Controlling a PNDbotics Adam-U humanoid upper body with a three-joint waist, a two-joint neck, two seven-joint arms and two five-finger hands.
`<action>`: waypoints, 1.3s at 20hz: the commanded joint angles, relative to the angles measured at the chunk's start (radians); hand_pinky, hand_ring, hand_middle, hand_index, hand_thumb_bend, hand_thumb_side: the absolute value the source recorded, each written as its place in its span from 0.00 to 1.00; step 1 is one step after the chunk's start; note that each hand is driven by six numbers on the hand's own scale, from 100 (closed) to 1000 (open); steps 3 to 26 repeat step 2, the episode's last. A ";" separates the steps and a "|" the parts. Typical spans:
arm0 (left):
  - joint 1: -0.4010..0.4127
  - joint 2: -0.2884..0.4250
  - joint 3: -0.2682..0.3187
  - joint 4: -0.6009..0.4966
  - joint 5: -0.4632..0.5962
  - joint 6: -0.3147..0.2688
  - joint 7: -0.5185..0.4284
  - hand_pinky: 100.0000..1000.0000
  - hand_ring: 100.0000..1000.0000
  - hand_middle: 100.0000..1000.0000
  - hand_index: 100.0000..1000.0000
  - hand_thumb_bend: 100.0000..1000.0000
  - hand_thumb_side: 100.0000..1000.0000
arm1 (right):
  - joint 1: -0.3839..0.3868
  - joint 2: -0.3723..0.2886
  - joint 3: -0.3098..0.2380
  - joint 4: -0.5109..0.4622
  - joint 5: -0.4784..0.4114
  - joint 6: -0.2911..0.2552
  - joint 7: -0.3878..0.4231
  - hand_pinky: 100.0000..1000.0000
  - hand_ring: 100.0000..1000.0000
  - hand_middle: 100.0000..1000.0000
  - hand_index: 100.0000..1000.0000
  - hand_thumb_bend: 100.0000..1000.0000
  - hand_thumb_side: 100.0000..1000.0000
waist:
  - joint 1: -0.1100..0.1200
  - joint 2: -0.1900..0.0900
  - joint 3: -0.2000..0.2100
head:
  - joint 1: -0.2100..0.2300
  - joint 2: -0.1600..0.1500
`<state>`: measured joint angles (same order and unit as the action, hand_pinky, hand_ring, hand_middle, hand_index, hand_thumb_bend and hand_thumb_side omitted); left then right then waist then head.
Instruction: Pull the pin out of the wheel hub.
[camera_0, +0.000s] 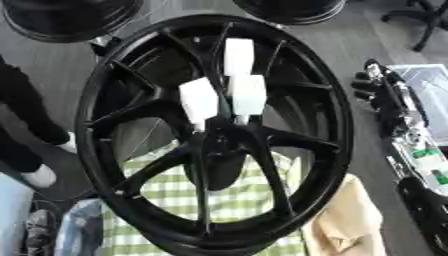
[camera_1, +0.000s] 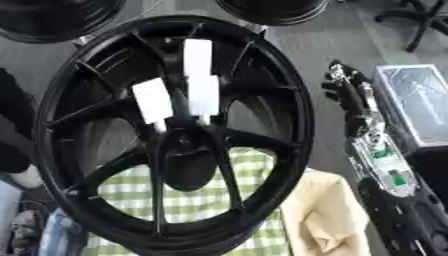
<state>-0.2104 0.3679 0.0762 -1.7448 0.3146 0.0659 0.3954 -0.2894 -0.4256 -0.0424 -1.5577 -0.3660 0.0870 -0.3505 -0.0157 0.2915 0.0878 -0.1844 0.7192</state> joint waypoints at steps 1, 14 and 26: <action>-0.008 0.010 0.003 -0.024 -0.005 -0.006 0.001 0.77 0.75 0.72 0.78 0.25 0.73 | -0.007 -0.015 -0.006 -0.021 -0.003 -0.003 0.004 0.77 0.69 0.62 0.78 0.03 0.55 | 0.003 -0.012 0.001 | -0.006 -0.001; -0.009 0.010 0.003 -0.025 -0.006 -0.007 0.001 0.77 0.75 0.72 0.78 0.25 0.73 | -0.007 -0.016 -0.006 -0.021 -0.003 -0.003 0.004 0.77 0.69 0.62 0.78 0.03 0.55 | 0.003 -0.012 0.001 | -0.007 -0.001; -0.009 0.010 0.003 -0.025 -0.006 -0.007 0.001 0.77 0.75 0.72 0.78 0.25 0.73 | -0.007 -0.016 -0.006 -0.021 -0.003 -0.003 0.004 0.77 0.69 0.62 0.78 0.03 0.55 | 0.003 -0.012 0.001 | -0.007 -0.001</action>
